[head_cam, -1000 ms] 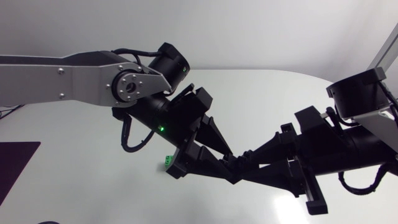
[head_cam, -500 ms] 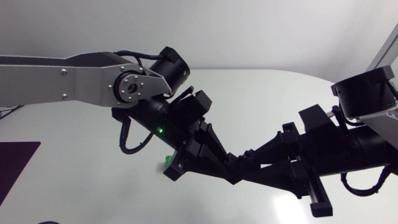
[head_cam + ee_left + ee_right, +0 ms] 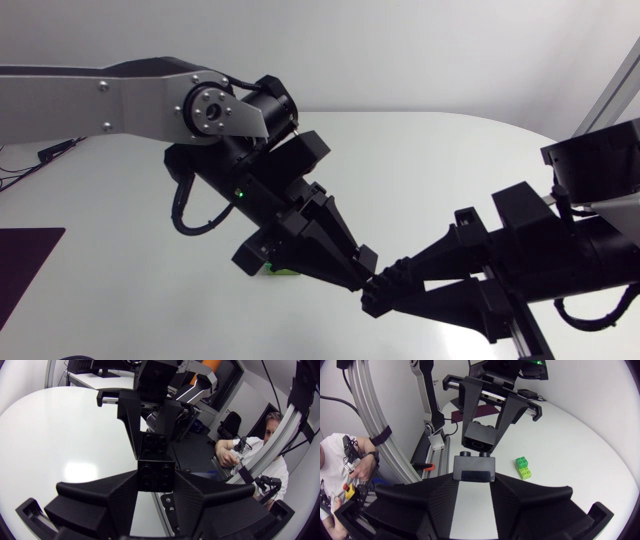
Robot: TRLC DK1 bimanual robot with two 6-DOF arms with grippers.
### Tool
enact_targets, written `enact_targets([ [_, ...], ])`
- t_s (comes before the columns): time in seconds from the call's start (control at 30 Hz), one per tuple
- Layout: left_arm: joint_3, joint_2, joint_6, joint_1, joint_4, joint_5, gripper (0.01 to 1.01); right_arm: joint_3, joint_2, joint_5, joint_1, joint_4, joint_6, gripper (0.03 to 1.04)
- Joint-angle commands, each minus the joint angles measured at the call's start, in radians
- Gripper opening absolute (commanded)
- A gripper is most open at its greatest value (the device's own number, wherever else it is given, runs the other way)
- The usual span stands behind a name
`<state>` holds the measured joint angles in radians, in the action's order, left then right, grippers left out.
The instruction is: Separate the duplo bricks
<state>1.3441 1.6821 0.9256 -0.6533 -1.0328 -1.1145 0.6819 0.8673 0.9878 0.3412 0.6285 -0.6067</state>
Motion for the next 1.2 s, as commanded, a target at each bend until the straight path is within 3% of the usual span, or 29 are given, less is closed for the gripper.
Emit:
enact_targets([
  [0.0,0.046,0.034,0.065,0.018,-0.026,0.021,0.284,-0.022,-0.008,0.0,-0.021,0.02,-0.022,0.27],
  [0.1,0.063,0.071,0.041,0.017,0.017,0.211,0.282,-0.028,-0.013,-0.003,-0.108,0.045,-0.064,0.27],
  [0.27,-0.002,0.143,-0.013,-0.054,0.162,0.548,0.282,-0.045,-0.024,-0.005,-0.238,0.045,-0.105,0.27],
  [0.43,-0.037,0.26,-0.054,-0.129,0.264,0.843,0.282,-0.091,-0.016,-0.064,-0.261,-0.108,0.001,0.28],
  [0.5,-0.036,0.298,-0.059,-0.14,0.27,0.894,0.284,-0.128,0.004,-0.143,-0.223,-0.247,0.093,0.29],
  [0.7,-0.074,0.343,-0.097,-0.164,0.324,0.987,0.284,-0.2,0.136,-0.351,-0.128,-0.498,0.145,0.3],
  [0.83,-0.091,0.35,-0.126,-0.158,0.339,0.998,0.284,-0.199,0.269,-0.368,-0.128,-0.596,0.147,0.3],
  [1.1,-0.111,0.344,-0.166,-0.152,0.327,1.03,0.325,-0.185,0.42,-0.511,-0.045,-0.724,0.166,0.3],
  [1.17,-0.114,0.338,-0.174,-0.152,0.323,1.03,0.38,-0.182,0.46,-0.534,-0.033,-0.754,0.173,0.31],
])
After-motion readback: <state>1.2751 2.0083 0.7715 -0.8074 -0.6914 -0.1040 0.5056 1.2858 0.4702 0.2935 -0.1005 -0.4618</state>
